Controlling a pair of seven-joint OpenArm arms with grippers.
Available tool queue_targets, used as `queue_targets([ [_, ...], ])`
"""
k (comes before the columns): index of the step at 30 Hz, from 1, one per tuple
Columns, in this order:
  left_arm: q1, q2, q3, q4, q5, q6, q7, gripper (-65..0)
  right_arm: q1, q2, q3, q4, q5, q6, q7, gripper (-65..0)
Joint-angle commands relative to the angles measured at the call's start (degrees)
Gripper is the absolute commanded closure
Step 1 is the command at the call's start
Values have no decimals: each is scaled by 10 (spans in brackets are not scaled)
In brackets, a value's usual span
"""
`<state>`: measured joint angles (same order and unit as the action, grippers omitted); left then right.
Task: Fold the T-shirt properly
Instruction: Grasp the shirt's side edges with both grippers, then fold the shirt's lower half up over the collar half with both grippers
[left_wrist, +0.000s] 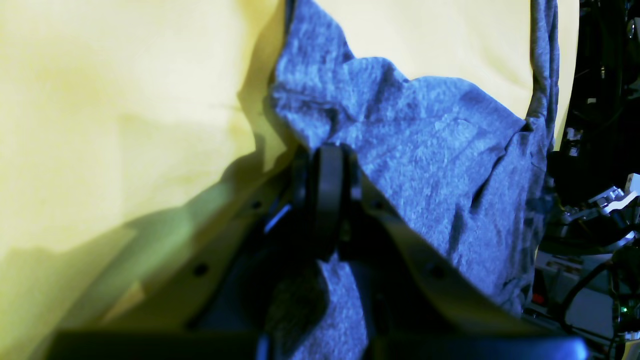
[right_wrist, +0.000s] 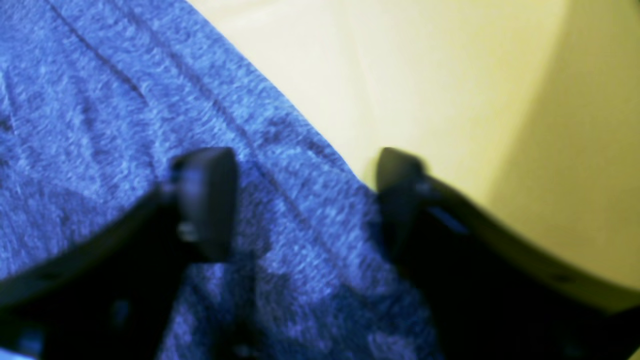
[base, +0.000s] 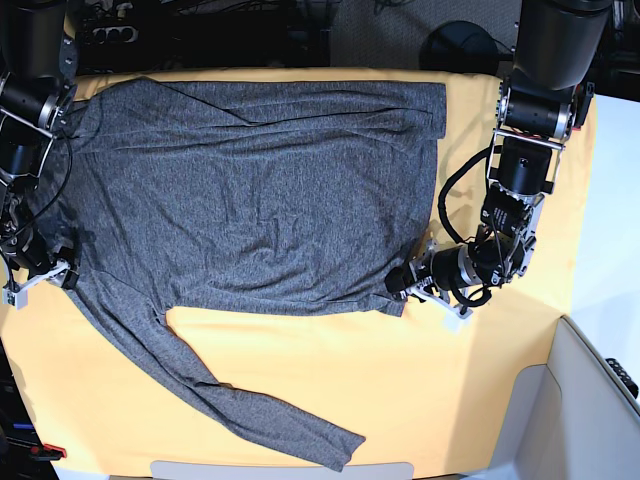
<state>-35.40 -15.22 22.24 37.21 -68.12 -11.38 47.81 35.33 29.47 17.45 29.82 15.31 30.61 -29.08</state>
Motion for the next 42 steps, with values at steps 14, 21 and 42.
queue_targets([
  [14, 12, -22, -4, 86, 6, 3, 28, -4, -32, -2, 1, 119, 2, 6, -13, 0],
  [21, 41, -39, -37, 151, 5, 3, 51, -4, -96, -3, 2, 227, 2, 6, -12, 0],
  [42, 231, -71, -257, 450, 7, 3, 195, -4, -282, -9, 91, 447, 3, 6, -13, 0],
])
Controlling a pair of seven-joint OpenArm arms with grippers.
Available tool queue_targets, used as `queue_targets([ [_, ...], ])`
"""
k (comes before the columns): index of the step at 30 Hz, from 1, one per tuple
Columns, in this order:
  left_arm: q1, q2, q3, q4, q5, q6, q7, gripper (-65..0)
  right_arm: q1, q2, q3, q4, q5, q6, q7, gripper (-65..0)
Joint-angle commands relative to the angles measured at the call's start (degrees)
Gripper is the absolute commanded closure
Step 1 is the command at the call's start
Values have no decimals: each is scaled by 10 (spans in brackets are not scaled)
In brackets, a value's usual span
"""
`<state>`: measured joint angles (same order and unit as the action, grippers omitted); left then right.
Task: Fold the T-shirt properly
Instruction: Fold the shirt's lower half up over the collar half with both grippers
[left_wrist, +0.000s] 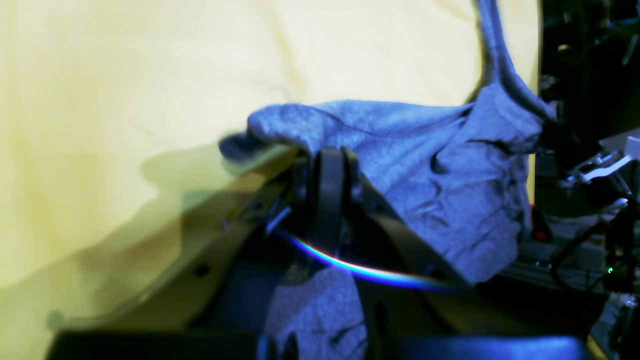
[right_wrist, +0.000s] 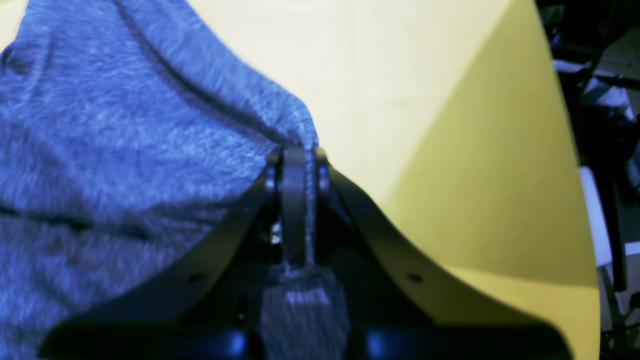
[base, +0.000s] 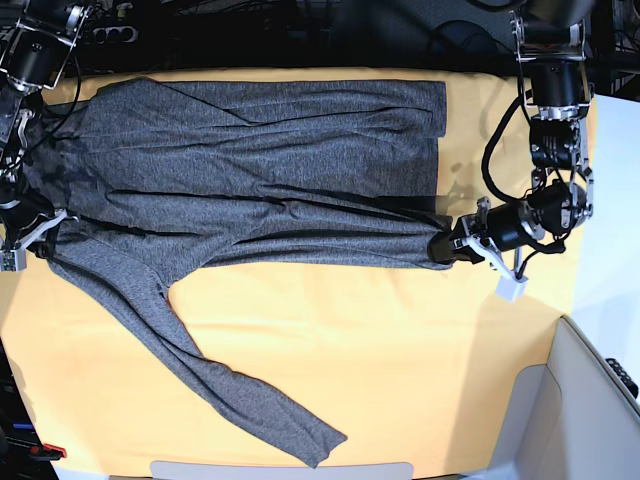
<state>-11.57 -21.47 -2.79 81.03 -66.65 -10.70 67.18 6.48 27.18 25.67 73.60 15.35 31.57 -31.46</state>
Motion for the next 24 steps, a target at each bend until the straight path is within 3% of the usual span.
queue_targets([
  [1, 1, -8, -14, 24, -7, -3, 4, -4, 0, 7, 19, 15, 2, -3, 10, 0],
  [9, 55, -8, -47, 106, -7, -3, 33, -4, -46, -5, 81, 27, 0, -2, 10, 0],
  [24, 132, -8, -47, 146, -6, -3, 30, -4, -65, -8, 80, 23, -2, -2, 6, 0],
])
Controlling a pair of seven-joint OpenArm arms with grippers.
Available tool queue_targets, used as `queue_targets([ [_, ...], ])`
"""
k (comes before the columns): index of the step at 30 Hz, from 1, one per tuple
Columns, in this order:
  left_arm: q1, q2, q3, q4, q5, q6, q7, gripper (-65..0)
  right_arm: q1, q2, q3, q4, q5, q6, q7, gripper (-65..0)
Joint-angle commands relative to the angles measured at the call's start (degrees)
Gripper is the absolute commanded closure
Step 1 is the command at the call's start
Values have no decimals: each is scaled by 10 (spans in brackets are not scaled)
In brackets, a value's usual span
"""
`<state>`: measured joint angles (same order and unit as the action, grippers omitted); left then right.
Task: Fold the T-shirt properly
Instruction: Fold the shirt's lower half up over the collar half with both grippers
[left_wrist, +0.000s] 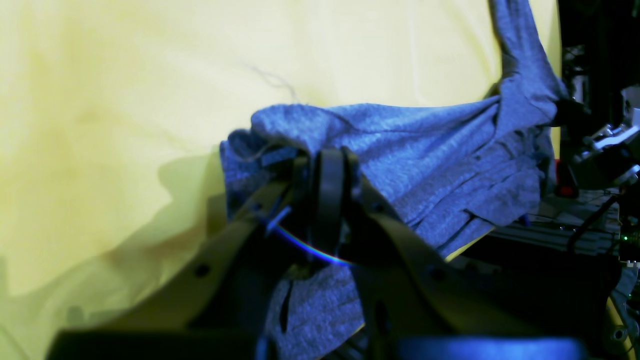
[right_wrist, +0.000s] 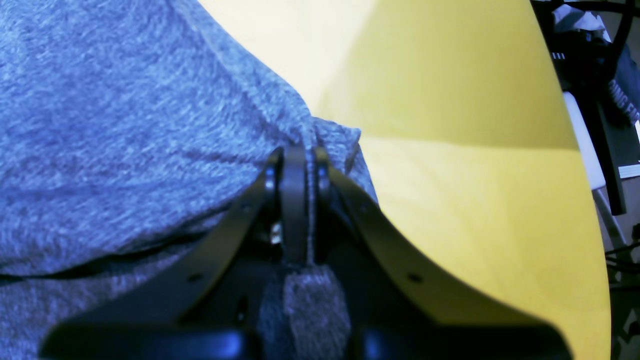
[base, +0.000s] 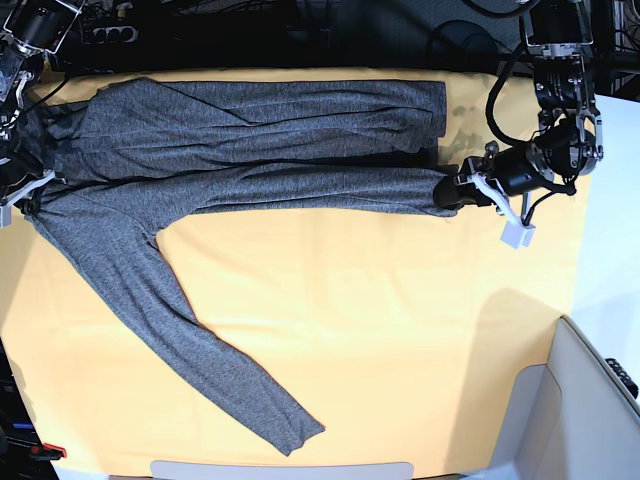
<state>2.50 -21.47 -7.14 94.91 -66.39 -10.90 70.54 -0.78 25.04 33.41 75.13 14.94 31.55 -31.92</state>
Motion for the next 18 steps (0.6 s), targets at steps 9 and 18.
queue_targets([
  [9, -8, -9, -1, -23, -8, 0, 26, -72, -3, 14, 1, 7, 2, -4, 2, -83],
  [18, -8, -9, -2, -37, -8, 0, 27, -165, -2, 18, 6, 11, 2, -4, -26, -344],
])
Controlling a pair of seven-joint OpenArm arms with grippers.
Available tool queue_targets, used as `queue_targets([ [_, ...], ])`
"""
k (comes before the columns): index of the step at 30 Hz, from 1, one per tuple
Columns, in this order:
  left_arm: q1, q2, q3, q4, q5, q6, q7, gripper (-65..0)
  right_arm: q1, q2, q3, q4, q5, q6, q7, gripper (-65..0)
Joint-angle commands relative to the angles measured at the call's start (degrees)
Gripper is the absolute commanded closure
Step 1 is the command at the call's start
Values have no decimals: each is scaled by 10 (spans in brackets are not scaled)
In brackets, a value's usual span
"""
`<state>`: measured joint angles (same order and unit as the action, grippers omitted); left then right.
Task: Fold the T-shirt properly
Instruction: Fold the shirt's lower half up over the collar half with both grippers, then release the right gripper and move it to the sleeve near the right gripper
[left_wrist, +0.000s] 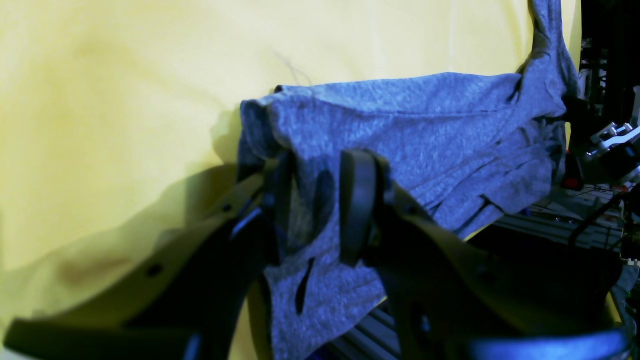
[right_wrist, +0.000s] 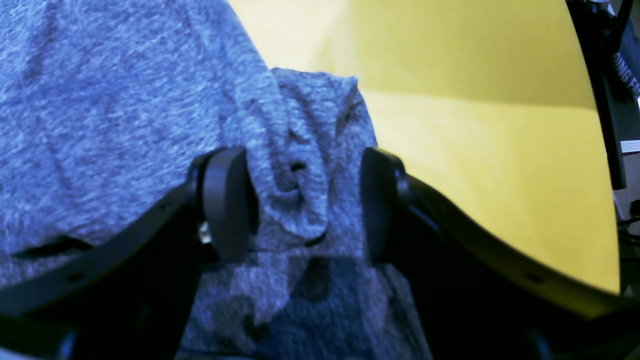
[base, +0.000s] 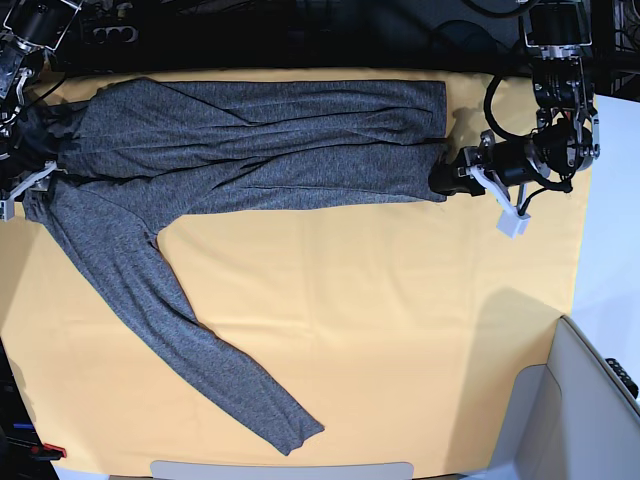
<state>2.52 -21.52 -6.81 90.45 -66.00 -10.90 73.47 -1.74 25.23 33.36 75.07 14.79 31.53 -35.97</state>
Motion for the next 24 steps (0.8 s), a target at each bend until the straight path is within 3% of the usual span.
queue_targets([
  [1, -8, -9, -6, 9, -12, 0, -2, -165, 9, 16, 6, 13, 4, -4, 15, -344],
  [10, -9, -9, -6, 12, -13, 0, -1, -165, 57, 37, 102, 14, 4, -4, 15, -344],
  [15, -9, -9, -6, 25, -14, 0, -1, -165, 113, 30, 105, 10, 4, -5, 13, -344],
  [19, -11, -9, -6, 32, -14, 0, -1, -165, 167, 10, 47, -21, 4, -5, 11, -345],
  [24, -12, -9, -6, 32, -14, 0, -1, -165, 267, 8, -55, -156, 7, -3, 11, -347],
])
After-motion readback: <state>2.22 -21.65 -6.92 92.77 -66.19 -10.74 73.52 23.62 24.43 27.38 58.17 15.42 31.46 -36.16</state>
